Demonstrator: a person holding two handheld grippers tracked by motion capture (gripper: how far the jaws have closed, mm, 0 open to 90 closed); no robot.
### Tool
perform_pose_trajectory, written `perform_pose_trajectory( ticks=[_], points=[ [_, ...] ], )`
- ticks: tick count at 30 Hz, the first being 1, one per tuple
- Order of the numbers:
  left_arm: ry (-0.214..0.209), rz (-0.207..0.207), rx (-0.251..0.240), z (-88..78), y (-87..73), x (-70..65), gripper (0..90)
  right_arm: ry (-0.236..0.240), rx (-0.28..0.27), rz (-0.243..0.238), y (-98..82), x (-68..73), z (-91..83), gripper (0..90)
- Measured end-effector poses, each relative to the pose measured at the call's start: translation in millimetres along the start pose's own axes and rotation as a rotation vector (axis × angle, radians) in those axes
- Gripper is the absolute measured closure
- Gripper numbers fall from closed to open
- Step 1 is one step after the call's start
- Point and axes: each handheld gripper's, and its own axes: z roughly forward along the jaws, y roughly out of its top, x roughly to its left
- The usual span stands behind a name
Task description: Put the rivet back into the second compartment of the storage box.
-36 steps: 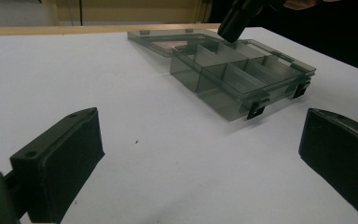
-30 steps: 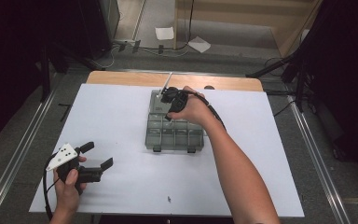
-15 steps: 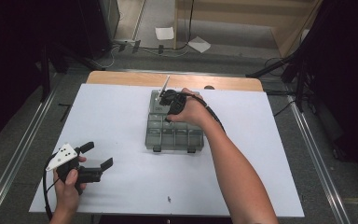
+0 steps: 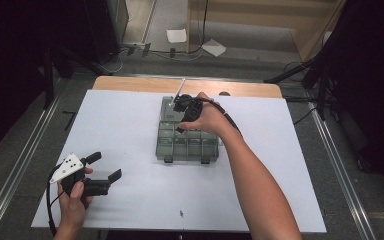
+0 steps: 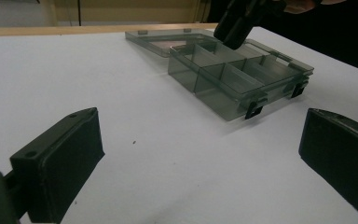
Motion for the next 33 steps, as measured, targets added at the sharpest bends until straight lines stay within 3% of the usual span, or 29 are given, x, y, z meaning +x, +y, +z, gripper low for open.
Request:
perform_pose_trajectory(
  ticks=[14, 16, 19, 23, 33],
  points=[
    [-0.005, 0.000, -0.002, 1.4, -0.2, -1.7, 0.0, 0.036, -0.007, -0.028, -11.0, 12.7, -2.6, 20.5],
    [-0.005, 0.000, -0.005, 1.8, -0.3, -1.9, 0.0, 0.035, -0.002, -0.044, -13.2, 14.3, -1.2, 14.5],
    [-0.006, 0.000, -0.006, 1.9, -0.3, -1.9, 0.0, 0.015, 0.006, -0.045, -16.1, 18.6, -1.3, 12.7],
    [-0.005, 0.000, -0.006, 1.8, -0.2, -1.9, 0.0, 0.020, 0.017, -0.046, -19.4, 23.3, -0.9, 0.1],
    [-0.002, -0.001, -0.001, 2.5, -0.2, -2.8, 0.0, -0.021, 0.018, -0.057, -29.8, 37.2, -5.2, 0.0]
  ],
)
